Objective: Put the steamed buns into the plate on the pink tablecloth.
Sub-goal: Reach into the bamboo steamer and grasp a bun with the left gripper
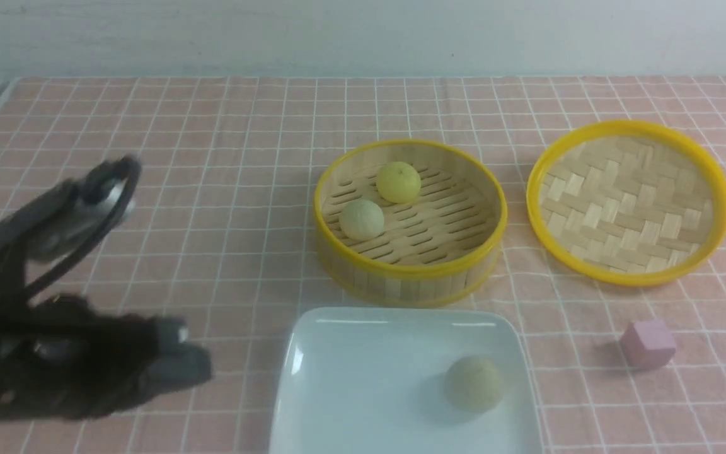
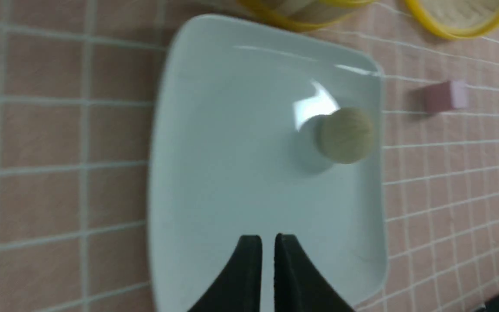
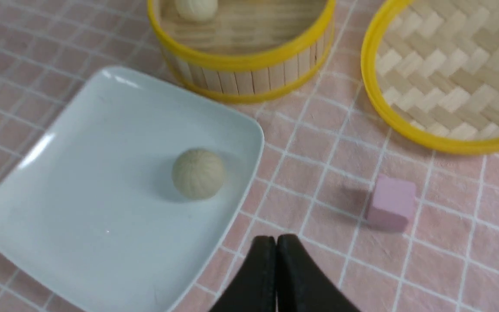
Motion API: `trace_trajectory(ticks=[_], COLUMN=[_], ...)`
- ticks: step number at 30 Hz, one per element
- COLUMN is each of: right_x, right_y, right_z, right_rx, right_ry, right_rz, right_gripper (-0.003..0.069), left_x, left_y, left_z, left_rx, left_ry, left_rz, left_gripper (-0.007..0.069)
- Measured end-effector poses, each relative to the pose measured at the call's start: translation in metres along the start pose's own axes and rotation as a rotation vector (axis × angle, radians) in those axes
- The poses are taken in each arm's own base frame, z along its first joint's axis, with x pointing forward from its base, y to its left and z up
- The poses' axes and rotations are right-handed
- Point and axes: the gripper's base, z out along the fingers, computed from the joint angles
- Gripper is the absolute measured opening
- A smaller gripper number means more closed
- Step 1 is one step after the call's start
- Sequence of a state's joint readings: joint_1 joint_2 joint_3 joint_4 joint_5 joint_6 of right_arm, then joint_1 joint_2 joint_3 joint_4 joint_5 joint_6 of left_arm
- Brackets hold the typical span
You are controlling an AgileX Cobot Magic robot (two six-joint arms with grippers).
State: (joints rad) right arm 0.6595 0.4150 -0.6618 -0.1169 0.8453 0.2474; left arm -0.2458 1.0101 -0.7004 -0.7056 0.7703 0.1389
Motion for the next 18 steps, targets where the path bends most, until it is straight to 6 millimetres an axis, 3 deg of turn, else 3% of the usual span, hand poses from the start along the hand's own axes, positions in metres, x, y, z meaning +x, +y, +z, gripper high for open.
trace_trajectory(ticks=[3,7,8,9,13,18], right_x=[0.016,0.033,0.033,0.035,0.038,0.045], right_y=[-0.003,-0.009,-0.009,-0.011,-0.016,-0.019], right_z=[-0.001,-0.002,-0.002,-0.002,-0.002,0.003], right_rx=[-0.016,0.016,0.017,0.038,0.089,0.129], right_ry=[-0.083,-0.115,-0.114,-0.103,-0.061,-0.025], right_rz=[-0.003,-0.037,-0.036,-0.051,-0.081,-0.112], right_gripper=[-0.0013,-0.0011,-0.0011,-0.0009,-0.0006,-0.0001], left_x=[-0.023,-0.063,-0.063,-0.075,-0.108,-0.134], left_y=[-0.02,-0.071,-0.071,-0.083,-0.094,-0.088], left_z=[0.02,0.076,0.076,0.095,0.135,0.17], left_rx=[0.049,0.109,0.106,0.094,0.017,-0.107], left_ry=[0.035,0.087,0.087,0.101,0.1,0.09], left_rz=[0.065,0.196,0.196,0.227,0.235,0.24], left_gripper=[0.0078,0.0115,0.0118,0.0146,0.0244,0.0327])
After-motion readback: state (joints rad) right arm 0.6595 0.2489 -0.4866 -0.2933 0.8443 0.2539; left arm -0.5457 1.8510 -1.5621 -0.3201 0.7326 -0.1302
